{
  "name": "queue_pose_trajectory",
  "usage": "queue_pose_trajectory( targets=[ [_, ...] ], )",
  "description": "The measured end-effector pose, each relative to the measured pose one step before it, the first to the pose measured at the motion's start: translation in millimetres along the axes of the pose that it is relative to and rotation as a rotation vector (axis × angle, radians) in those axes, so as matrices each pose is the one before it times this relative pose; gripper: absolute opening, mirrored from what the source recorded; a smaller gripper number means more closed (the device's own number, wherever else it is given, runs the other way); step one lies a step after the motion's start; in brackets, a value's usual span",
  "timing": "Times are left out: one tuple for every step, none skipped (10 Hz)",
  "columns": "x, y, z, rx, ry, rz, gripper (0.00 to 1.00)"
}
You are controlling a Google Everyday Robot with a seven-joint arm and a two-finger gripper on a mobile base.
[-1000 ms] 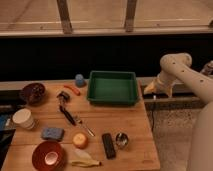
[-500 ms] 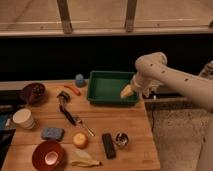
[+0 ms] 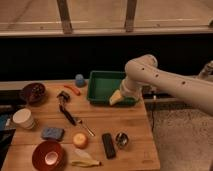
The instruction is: Place grapes in tray
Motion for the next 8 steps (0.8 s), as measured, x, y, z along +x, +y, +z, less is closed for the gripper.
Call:
queue_pose_trajectory(
  targets=[
    [-0.12, 0.07, -0.15, -0.00022, -0.00039, 0.00003, 0.80],
    [-0.12, -0.05, 0.05, 0.00069, -0.00017, -0.00039, 0.80],
    [-0.70, 0.06, -0.11, 0.00100, 0.00100, -0.00042, 0.80],
    [-1.54, 0.74, 0.92, -0.00347, 0.00497, -0.01702, 0.80],
    [-4.67, 5.88, 0.58, -0.00194, 0.00189, -0.02712, 0.80],
    [-8.48, 11.98, 1.78, -0.00004, 0.00230, -0.04538, 0.80],
    [-13.56, 18.83, 3.06, -0.00012, 0.00472, -0.05724, 0.80],
    [-11.84, 15.73, 3.00, -0.00140, 0.00326, -0.04017, 0.80]
  ],
)
